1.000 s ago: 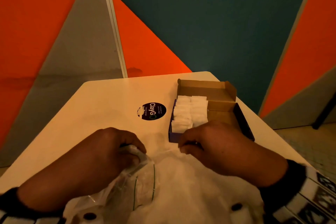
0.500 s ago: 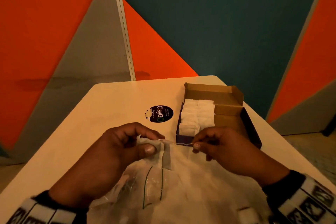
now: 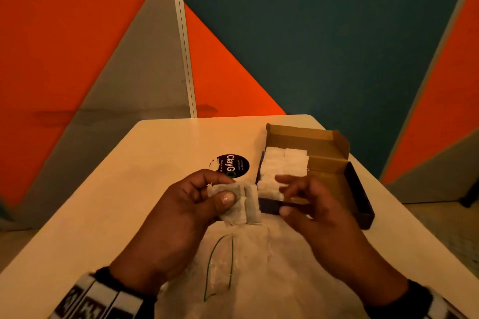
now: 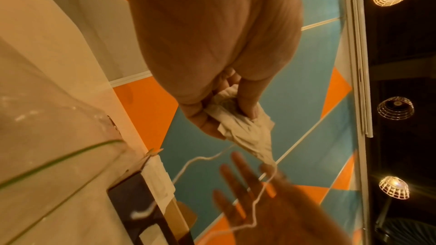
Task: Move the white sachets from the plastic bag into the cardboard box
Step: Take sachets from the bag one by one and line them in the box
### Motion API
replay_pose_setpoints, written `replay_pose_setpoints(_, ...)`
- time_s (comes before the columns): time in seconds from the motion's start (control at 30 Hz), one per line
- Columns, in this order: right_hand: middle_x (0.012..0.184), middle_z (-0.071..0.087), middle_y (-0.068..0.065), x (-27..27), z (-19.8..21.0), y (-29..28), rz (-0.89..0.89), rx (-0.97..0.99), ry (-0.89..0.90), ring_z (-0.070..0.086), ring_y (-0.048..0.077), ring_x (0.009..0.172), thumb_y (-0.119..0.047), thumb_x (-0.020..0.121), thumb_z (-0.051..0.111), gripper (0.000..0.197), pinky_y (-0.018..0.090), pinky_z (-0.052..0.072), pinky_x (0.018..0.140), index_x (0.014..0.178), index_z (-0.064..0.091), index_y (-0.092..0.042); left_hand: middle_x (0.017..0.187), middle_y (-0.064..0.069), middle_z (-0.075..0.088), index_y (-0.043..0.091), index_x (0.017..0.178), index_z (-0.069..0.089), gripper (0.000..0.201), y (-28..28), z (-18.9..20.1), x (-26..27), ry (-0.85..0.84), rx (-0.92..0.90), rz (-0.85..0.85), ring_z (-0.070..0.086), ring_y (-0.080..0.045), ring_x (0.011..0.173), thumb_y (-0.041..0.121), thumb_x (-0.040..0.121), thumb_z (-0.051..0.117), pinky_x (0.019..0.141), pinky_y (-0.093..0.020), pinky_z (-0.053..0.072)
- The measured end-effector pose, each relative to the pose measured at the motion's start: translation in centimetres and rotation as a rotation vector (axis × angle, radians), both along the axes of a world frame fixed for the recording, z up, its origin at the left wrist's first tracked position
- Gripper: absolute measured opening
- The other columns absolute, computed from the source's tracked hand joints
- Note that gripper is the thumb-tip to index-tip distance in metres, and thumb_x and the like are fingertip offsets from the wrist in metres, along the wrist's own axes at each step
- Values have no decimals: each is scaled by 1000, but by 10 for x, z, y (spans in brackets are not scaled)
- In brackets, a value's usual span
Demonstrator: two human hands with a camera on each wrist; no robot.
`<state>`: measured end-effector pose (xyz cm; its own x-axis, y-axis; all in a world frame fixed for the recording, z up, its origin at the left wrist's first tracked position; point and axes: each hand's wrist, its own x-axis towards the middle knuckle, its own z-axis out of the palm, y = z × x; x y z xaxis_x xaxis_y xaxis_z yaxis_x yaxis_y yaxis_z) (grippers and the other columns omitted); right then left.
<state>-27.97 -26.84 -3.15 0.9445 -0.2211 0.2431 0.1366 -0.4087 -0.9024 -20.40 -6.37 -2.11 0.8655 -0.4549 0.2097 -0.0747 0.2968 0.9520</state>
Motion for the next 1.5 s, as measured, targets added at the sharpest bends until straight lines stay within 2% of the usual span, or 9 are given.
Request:
replay_pose_setpoints(0.13, 131, 53, -38, -10, 17, 19, 273, 226, -103, 52, -14, 119, -33, 80, 62, 29, 15, 52, 88, 99, 69, -54, 92, -20, 74, 9, 94, 74, 17, -11, -3, -6, 9, 85, 17, 68, -36, 84, 8, 78, 68, 81, -45, 56)
replay_pose_setpoints(0.2, 128, 61, -28, -10, 17, 27, 371, 236, -86, 55, -5, 122, -24, 89, 58, 36, 20, 50, 97, 111, 69, -49, 101, -25, 73, 3, 105, 71, 21, -15, -3, -9, 12, 113, 1, 68, -45, 96, 3, 84, 65, 90, -53, 54)
replay_pose_setpoints(0.33, 111, 67, -32, -5, 11, 31, 224, 165, -95, 58, -11, 111, -10, 101, 44, 45, 6, 46, 89, 111, 69, -47, 93, -16, 77, 6, 101, 71, 21, -21, -3, -12, -30, 202, 28, 75, -29, 88, -6, 87, 62, 76, -33, 60)
replay_pose_setpoints(0.5, 107, 68, -33, -1, 4, 33, 96, 176, -39, 59, -11, 107, -11, 102, 44, 48, 26, 50, 99, 100, 73, -51, 85, -1, 76, 17, 86, 71, 13, -18, -7, -9, -85, 331, 157, 74, -13, 75, 7, 81, 76, 65, -23, 55)
replay_pose_setpoints(0.6, 101, 66, -37, -1, 2, 28, 31, 236, -5, 58, -14, 102, -10, 102, 44, 49, 32, 51, 96, 90, 76, -47, 80, -2, 72, 20, 77, 71, 12, -9, -10, -2, -84, 364, 233, 71, -15, 71, 14, 78, 81, 68, -33, 57)
replay_pose_setpoints(0.77, 79, 67, -35, 2, 1, 19, -36, 192, 205, 60, -11, 83, -10, 100, 50, 44, 14, 43, 70, 71, 78, -28, 81, -12, 75, 19, 77, 71, 23, 3, -6, 5, -10, 285, 281, 70, -32, 82, 27, 63, 88, 88, -58, 53)
replay_pose_setpoints(1.07, 89, 72, -23, 3, -11, 18, 58, -58, 373, 64, -1, 87, -11, 100, 50, 45, 11, 48, 75, 76, 79, -36, 84, -10, 77, 16, 88, 74, 15, -1, 4, 0, -46, 223, 235, 71, -23, 78, 8, 76, 76, 72, -35, 51)
replay_pose_setpoints(1.33, 90, 70, -24, -5, 5, 26, 142, 209, 320, 66, 0, 79, -8, 99, 51, 38, 16, 54, 54, 83, 81, -26, 86, -6, 77, 21, 90, 74, 18, -9, 5, -3, -35, 252, 262, 70, -20, 75, 8, 79, 77, 70, -38, 55)
replay_pose_setpoints(1.5, 91, 74, -22, -6, 0, 36, 210, 169, 256, 71, 5, 83, -30, 90, 64, 16, 29, 62, 67, 88, 77, -38, 89, -4, 76, 25, 94, 73, 23, -14, 2, -8, -56, 298, 275, 72, -21, 82, 13, 76, 81, 71, -36, 58)
